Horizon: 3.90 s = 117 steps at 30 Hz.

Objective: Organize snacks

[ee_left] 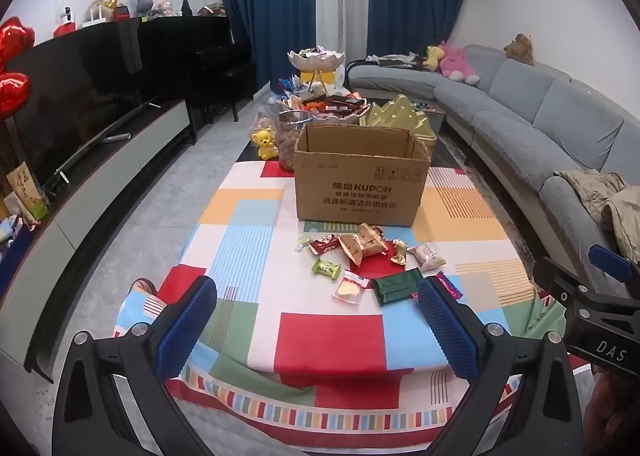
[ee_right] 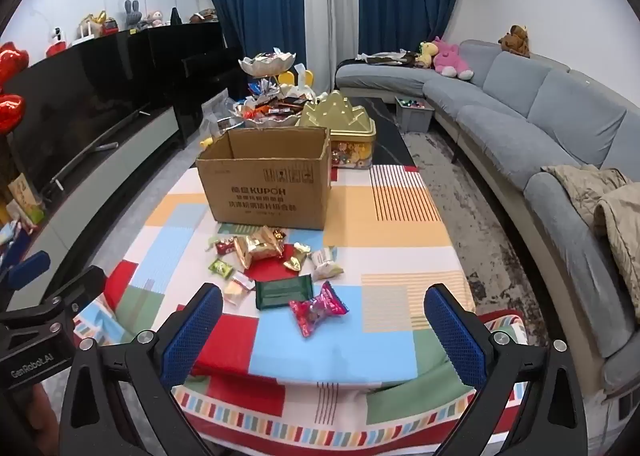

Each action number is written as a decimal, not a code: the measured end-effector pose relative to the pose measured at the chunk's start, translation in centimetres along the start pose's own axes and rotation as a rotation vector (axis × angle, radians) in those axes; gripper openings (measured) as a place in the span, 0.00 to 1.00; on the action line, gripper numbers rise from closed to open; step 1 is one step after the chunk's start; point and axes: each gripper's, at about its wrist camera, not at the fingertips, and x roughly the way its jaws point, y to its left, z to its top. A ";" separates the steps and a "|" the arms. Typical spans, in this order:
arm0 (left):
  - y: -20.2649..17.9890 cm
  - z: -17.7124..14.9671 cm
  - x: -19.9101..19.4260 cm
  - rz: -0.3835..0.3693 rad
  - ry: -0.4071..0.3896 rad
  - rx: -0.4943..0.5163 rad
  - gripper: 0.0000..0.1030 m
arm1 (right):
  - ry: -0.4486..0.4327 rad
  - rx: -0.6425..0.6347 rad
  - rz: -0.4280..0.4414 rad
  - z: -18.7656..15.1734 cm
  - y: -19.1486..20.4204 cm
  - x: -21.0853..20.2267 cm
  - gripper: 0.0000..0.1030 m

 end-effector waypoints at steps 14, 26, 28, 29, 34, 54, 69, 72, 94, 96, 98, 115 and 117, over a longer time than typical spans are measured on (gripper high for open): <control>0.0 0.0 -0.1 -0.001 0.000 0.002 0.99 | -0.028 0.004 0.005 0.0 0.0 -0.7 0.99; -0.3 0.1 0.0 -0.002 0.000 0.000 0.99 | -0.037 0.006 0.002 0.4 -0.2 -1.0 0.99; -0.3 0.0 0.1 -0.001 -0.001 0.000 0.99 | -0.037 0.005 0.002 0.5 -0.2 -1.1 0.99; -0.3 0.0 0.1 -0.001 -0.001 0.000 0.99 | -0.037 0.005 0.003 0.5 -0.2 -1.0 0.99; -0.3 0.0 0.0 -0.002 -0.001 0.000 0.99 | -0.037 0.006 0.002 0.5 -0.2 -1.1 0.99; -0.2 0.0 0.1 -0.002 -0.002 0.000 0.99 | -0.042 0.007 0.001 0.7 -0.4 -1.3 0.99; -0.2 0.0 0.1 -0.001 -0.002 0.001 0.99 | -0.043 0.009 0.000 1.1 -0.5 -1.5 0.99; -0.2 0.0 0.1 -0.001 -0.002 0.002 0.99 | -0.046 0.009 0.000 1.1 -0.6 -1.6 0.99; -0.6 0.3 -0.1 -0.001 -0.004 0.007 0.99 | -0.047 0.011 0.000 1.0 -0.6 -1.5 0.99; -0.6 0.4 -0.1 0.000 -0.005 0.010 0.99 | -0.044 0.010 0.000 0.9 -0.6 -1.5 0.99; -0.6 0.5 -0.1 0.002 -0.005 0.012 0.99 | -0.042 0.011 -0.002 1.2 -0.7 -1.4 0.99; -1.0 0.8 4.1 0.008 0.014 0.077 0.99 | 0.001 -0.035 -0.010 1.2 0.2 3.4 0.99; -1.2 0.8 4.9 0.009 0.019 0.083 0.99 | 0.006 -0.049 -0.009 1.4 0.6 4.3 0.99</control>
